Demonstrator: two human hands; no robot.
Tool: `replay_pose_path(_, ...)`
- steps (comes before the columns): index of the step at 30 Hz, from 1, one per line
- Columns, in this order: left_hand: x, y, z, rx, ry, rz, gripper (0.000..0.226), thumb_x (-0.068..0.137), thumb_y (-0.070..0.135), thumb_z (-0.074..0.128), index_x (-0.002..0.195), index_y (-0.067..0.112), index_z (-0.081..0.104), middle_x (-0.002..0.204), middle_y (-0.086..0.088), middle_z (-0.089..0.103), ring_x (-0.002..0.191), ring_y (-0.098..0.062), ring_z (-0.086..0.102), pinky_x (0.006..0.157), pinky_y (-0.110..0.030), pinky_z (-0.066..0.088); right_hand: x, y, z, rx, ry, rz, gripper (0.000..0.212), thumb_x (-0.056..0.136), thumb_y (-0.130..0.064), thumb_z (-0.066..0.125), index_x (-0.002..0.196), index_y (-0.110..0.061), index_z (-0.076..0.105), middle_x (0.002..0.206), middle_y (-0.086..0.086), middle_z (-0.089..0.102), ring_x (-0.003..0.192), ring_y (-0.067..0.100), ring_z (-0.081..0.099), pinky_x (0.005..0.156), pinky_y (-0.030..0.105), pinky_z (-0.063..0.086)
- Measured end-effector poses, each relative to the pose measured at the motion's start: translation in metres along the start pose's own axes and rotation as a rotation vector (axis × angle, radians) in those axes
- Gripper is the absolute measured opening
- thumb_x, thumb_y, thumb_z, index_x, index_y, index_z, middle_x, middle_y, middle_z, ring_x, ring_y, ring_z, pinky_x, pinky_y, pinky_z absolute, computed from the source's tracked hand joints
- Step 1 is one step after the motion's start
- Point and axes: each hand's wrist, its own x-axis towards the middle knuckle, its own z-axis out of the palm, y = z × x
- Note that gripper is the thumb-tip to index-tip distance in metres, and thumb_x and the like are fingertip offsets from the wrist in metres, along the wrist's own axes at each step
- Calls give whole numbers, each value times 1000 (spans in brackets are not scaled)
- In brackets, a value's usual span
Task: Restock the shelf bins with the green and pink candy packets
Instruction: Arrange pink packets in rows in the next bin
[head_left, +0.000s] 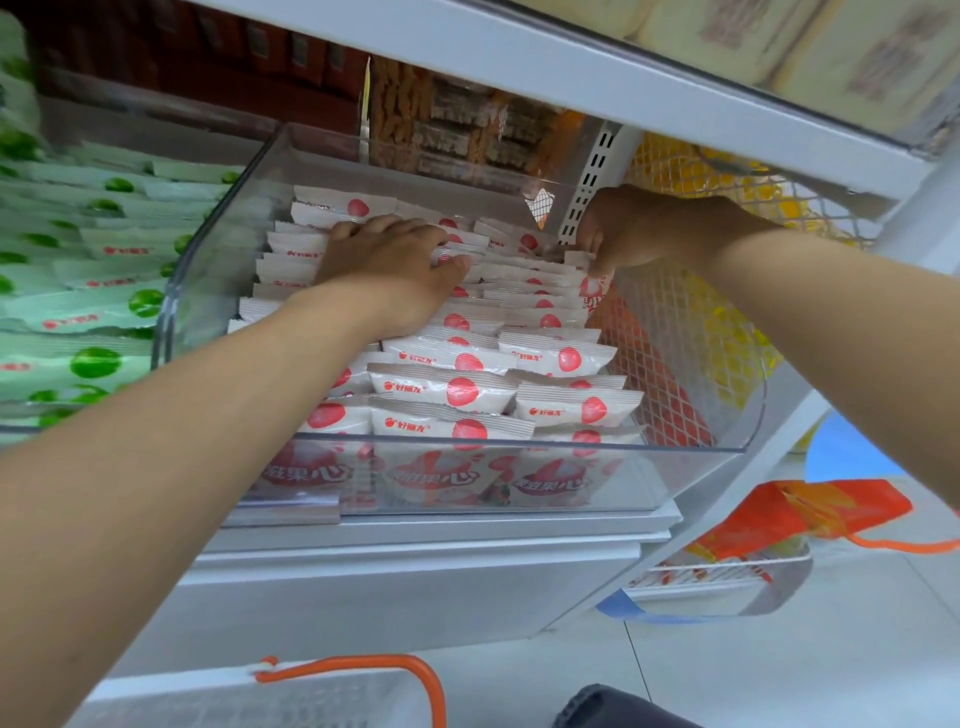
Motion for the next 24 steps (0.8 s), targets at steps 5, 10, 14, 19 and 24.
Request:
replay_pose_path(5,1,0,0,-5,0,-4,56,100,57,24,149,33,32,160,6,25,146,-18,19,115,-40,14,3,-3,8,-67,11,-8,23,79,-15,78,78,-9,55,76,4,55,78,25,58,60,30,46)
replay_pose_path(10,1,-1,0,-6,1,-4,56,100,58,24,149,33,33,159,6,26,146,-19,20,115,-41,14,2,3,-2,-73,49,-10,28,78,-14,80,104,-7,70,101,10,68,94,28,63,84,39,54)
replay_pose_path(14,1,0,0,-4,2,-6,56,100,57,24,149,33,33,159,6,26,146,-19,20,115,-41,14,1,1,8,-103,46,-15,25,80,-14,78,101,-8,66,92,5,63,89,25,60,74,33,51)
replay_pose_path(19,2,1,0,-12,4,-1,56,100,58,24,149,33,33,159,6,26,146,-19,20,115,-41,14,1,1,3,-105,109,-19,22,81,-17,76,99,-9,66,81,2,60,81,25,59,76,37,54)
replay_pose_path(24,-1,0,-1,-28,-9,3,55,100,56,25,149,32,34,159,5,26,146,-20,20,116,-42,13,-11,3,6,-5,180,-62,30,85,-7,70,114,-9,67,113,10,64,105,26,59,90,33,47)
